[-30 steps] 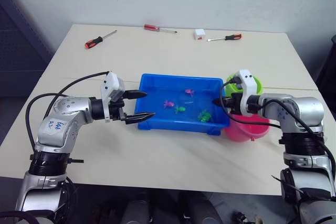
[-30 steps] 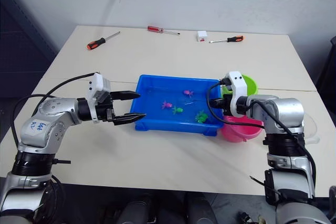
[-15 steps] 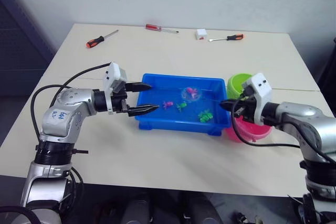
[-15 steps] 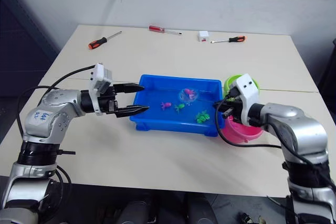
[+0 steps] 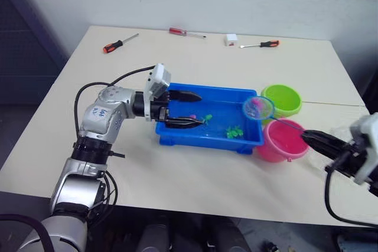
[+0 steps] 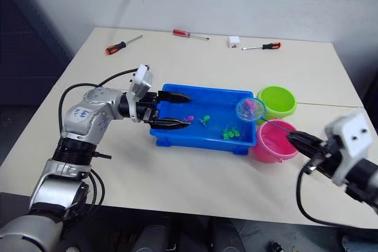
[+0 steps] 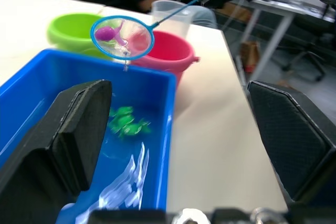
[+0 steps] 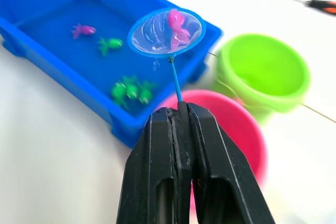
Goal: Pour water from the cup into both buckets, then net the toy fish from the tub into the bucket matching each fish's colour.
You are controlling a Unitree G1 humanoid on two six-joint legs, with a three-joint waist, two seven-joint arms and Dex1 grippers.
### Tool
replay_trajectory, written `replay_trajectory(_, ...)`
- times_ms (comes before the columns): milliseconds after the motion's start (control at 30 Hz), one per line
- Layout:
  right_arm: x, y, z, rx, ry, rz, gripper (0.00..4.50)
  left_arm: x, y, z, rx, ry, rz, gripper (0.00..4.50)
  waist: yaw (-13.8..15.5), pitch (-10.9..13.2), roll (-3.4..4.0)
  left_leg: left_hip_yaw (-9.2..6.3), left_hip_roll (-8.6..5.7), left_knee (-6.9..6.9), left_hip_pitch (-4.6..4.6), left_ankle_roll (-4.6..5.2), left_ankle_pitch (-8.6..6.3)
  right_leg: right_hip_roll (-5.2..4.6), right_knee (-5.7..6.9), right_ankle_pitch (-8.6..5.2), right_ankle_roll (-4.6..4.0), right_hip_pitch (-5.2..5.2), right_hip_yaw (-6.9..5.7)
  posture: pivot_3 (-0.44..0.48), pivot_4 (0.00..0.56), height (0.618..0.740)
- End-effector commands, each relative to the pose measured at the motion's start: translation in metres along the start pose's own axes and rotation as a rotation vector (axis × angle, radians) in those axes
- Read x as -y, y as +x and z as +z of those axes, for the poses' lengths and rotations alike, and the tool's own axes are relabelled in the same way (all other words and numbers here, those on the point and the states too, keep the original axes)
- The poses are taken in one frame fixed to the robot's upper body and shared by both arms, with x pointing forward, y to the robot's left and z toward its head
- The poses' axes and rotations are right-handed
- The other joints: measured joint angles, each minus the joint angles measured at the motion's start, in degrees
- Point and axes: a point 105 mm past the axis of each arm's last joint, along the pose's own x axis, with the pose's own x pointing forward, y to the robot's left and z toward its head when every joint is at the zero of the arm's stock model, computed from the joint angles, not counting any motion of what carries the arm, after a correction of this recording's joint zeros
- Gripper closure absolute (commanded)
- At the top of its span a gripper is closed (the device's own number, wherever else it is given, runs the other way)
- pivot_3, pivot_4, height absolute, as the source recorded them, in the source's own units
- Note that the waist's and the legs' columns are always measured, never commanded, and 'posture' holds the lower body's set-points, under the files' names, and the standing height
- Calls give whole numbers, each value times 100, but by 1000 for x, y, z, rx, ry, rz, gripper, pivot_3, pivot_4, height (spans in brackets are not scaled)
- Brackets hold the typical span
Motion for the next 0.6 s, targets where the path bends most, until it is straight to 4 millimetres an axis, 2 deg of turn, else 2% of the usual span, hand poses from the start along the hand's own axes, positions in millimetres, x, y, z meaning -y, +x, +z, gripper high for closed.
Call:
replay_trajectory(33, 5, -27, 5, 29, -122, -118, 4500, 1, 11, 4, -4, 45, -73, 24, 22, 0, 0, -2, 0, 0, 3, -2, 1, 2, 1, 0, 0, 1, -2, 0, 150, 740)
replay_trajectory(133, 7, -46, -8, -29, -183, -195, 4500, 0, 19, 2, -11, 56, -112, 24, 44, -1, 3, -4, 1, -3, 7, -6, 4, 6, 6, 0, 0, 3, -2, 0, 150, 740)
replay_trajectory(267, 8, -53, -11, -51, -275, -225, 4500, -4, 22, 4, -2, 61, -124, 24, -1, -1, 2, 2, 1, 4, 9, -4, 3, 4, 5, 1, 2, 5, 6, 0, 150, 740)
replay_trajectory(367, 7, -55, -9, -79, -415, -224, 4500, -5, 24, 4, 1, 67, -132, 24, 9, -1, 3, 1, 1, 4, 12, -6, 4, 5, 12, 1, 2, 4, 6, 0, 150, 740)
replay_trajectory(500, 13, -53, -10, -214, -898, -204, 4500, -5, 23, 4, 3, 71, -130, 24, 18, -2, 3, 2, 0, 2, 12, -8, 5, 7, 13, 1, 2, 2, 6, 0, 150, 740)
replay_trajectory(600, 25, -51, -9, -288, -1163, -194, 4500, -6, 21, 4, 5, 73, -120, 24, 28, -2, 2, 5, -3, 5, 12, -7, 4, 6, 8, 1, 3, 4, 10, 0, 150, 740)
